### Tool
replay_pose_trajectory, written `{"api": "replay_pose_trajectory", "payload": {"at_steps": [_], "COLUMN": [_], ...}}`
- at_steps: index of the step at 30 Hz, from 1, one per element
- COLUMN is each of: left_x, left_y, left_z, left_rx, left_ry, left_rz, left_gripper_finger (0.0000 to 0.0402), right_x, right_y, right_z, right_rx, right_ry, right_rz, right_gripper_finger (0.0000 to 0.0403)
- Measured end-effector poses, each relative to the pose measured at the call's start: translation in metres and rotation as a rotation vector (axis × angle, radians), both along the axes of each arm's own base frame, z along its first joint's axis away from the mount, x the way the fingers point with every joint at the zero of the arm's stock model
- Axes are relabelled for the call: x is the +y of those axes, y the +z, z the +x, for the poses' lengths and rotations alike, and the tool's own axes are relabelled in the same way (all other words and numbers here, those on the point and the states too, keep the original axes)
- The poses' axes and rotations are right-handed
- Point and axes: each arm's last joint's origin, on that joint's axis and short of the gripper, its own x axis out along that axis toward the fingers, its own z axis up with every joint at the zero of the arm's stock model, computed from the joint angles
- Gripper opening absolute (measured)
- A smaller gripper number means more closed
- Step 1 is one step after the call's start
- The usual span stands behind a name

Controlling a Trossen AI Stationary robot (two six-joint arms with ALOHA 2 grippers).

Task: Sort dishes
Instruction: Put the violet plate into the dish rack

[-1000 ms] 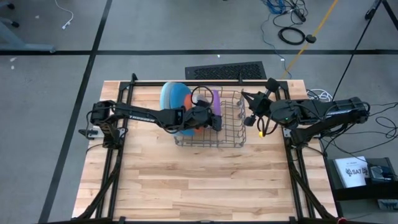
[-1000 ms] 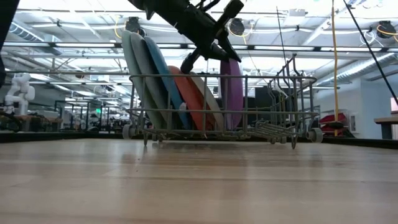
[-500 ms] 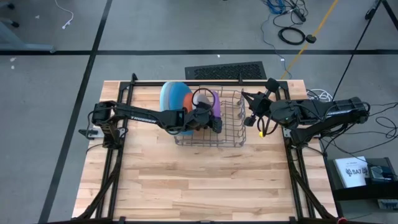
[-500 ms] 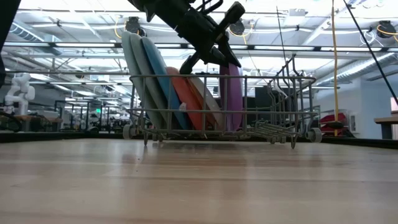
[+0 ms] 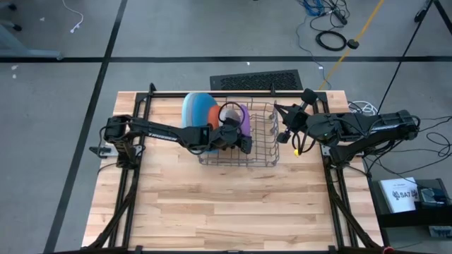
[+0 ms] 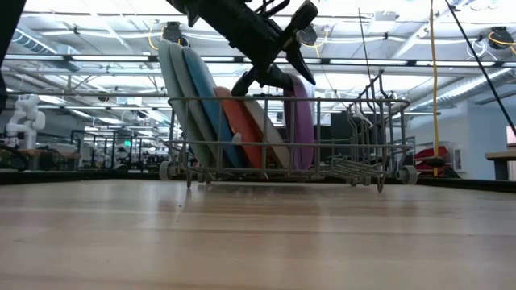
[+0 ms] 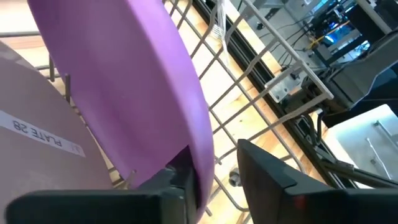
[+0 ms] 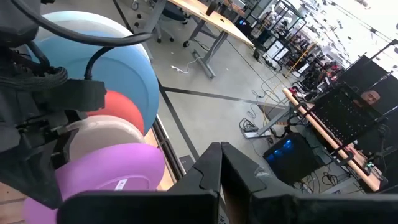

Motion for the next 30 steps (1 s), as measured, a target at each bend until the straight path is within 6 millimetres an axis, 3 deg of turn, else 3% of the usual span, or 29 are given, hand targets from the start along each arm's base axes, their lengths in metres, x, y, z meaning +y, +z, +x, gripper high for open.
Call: {"api": "replay_pose_trajectory", "payload": {"at_steps": [7, 19, 30], "left_x": [-0.0034, -0.0066, -0.0072], "left_y": [0.001, 0.0083, 0.0025], "left_z": [0.0004, -0.0004, -0.0053], "left_rx": [-0.007, 0.018, 0.115], "left_ry": [-0.016, -0.031, -0.022], "left_rz": [0.003, 0.028, 0.036], "left_gripper_finger": [0.0126, 0.0128, 0.0129], "right_x": [0.0001, 0.0, 0.0], "right_y": [0.0, -0.0002, -0.0002], "right_z": [0.0, 0.0, 0.0], "right_rx": [-0.001, -0.002, -0.002], "right_ry": [0.0, -0.001, -0.001], "right_rz": [0.001, 0.003, 0.003], "right_gripper_finger": [0.0, 0.0, 0.0]}}
